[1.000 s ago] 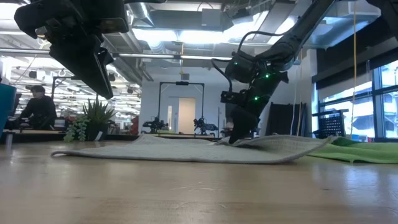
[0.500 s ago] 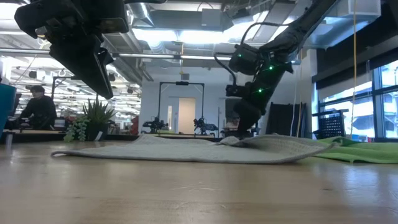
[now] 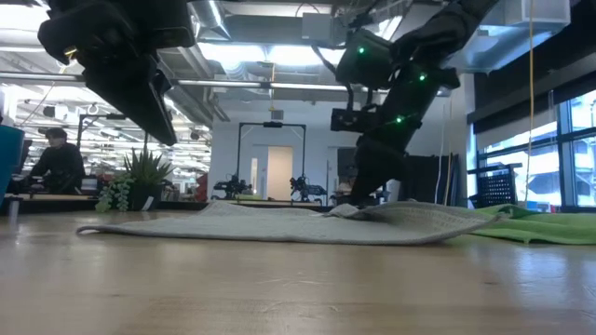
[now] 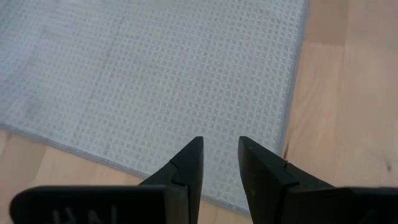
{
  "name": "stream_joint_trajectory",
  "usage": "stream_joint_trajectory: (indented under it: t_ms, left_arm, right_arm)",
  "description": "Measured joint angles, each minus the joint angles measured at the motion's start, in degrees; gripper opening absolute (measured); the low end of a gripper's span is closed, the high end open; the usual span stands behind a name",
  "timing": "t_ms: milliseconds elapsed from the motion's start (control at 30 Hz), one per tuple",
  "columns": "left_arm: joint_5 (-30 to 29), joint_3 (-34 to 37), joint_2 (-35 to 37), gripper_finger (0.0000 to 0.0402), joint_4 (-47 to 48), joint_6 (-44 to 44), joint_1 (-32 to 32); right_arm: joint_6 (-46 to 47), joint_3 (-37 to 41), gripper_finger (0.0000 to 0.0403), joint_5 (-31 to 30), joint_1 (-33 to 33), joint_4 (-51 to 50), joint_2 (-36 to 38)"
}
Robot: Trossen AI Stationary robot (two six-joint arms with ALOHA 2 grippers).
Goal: Fold microfiber towels
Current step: Fold the gray microfiber cloth
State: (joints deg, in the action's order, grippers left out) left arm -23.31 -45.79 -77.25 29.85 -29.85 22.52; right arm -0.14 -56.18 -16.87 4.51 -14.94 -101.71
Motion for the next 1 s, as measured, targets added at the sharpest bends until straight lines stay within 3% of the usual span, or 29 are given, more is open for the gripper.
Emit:
stream_joint_trajectory:
  t_ms: [167,433,700,1000]
  left_arm:
    - [-0.08,0.01,0.00,0.0092,0.00,0.00,0.00]
    - [-0.08,-0.01,0.00,0.0092,0.01,0.42,0.00]
    - [-0.06,0.00,0.00,0.0092,0.04,0.44,0.00]
    - [-0.06,-0.01,0.00,0.0092,0.04,0.46,0.00]
  right_arm:
    - [0.11,0.00,0.0055,-3.99,-1.09,-0.09,-0.01]
    - [0.00,-0.02,0.0119,-4.57,1.03,-0.39,-2.11]
    - [2.93,-0.02,0.0129,-9.87,2.15,-2.91,-2.21]
    - [4.46,-0.92,0.0129,-3.14,2.12,-2.34,-2.23]
